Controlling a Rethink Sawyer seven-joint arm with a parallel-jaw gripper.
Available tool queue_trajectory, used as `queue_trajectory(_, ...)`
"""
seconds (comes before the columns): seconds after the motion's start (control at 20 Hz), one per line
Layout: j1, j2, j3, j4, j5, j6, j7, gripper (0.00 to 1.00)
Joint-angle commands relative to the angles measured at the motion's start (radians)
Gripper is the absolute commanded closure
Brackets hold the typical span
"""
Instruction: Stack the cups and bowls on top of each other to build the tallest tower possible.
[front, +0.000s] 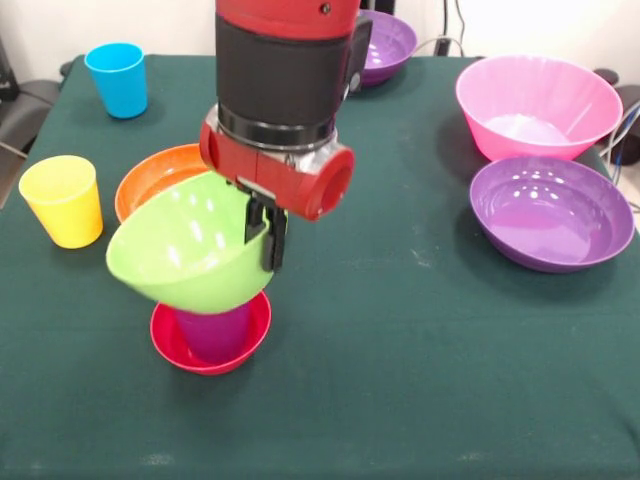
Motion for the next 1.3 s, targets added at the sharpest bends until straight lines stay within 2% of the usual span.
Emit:
queue_trajectory(0.05,-0.026,0.034,0.135,-0.068,-0.066,0.144,-0.299,1.00)
queue_trajectory(0.85,-0.036,0.005,0.149,-0.047,-0.086,0.166,-0.294,1.00)
queue_trajectory(1.3,-0.034,-0.013,0.150,-0.073,-0.090,0.230,-0.310,1.00)
